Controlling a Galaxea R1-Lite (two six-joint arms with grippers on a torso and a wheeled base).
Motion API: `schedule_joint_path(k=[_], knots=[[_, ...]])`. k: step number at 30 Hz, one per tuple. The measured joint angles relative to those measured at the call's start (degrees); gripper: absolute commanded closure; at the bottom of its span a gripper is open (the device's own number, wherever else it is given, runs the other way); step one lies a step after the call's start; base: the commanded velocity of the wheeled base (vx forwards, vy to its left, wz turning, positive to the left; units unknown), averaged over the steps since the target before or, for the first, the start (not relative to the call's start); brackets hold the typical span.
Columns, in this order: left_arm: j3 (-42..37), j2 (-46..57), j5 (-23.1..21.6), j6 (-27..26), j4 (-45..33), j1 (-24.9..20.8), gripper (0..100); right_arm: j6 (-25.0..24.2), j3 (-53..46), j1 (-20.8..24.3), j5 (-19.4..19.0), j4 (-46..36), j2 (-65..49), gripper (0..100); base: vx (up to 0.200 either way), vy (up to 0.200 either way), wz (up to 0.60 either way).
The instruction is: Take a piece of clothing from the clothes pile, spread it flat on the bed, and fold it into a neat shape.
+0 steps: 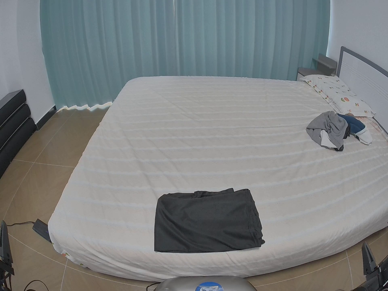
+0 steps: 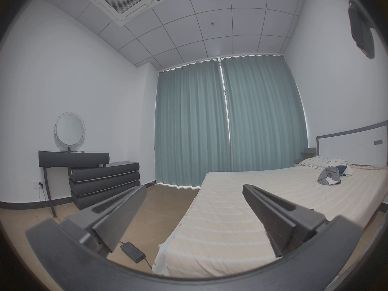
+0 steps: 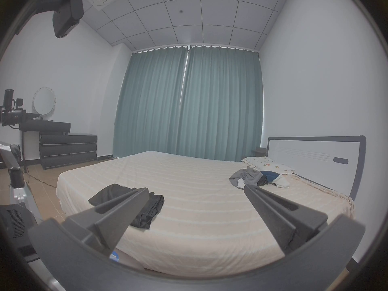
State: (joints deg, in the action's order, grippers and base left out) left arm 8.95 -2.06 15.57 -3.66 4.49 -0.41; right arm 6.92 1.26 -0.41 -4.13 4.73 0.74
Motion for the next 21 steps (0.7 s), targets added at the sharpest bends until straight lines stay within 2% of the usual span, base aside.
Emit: schedule_joint_path(k=[4,9,13,17,21], knots=[[-3.9,0.9,-2.0,-0.1,3.9,0.3,0,-0.4,-0.2,0.0,0.0,-0.4,-0.1,0,0.000,0.000,0.00],[-7.2,1.4,-8.6,-0.1,7.8,0.3,0,-3.3,-0.2,0.0,0.0,-0.6,-0.1,0,0.000,0.000,0.00],[-7.8,1.5,-9.4,0.0,5.3,0.3,0,-5.6,-0.2,-0.1,0.4,-1.2,-0.1,0,0.000,0.000,0.00],[-7.9,1.5,-10.0,0.7,-0.1,0.3,0,-5.7,-0.3,-0.1,2.3,-5.8,-0.1,0,0.000,0.000,0.00],[-7.9,1.5,-11.2,1.7,-1.7,0.3,0,-5.8,-0.3,-0.1,3.5,-5.9,-0.1,0,0.000,0.000,0.00]])
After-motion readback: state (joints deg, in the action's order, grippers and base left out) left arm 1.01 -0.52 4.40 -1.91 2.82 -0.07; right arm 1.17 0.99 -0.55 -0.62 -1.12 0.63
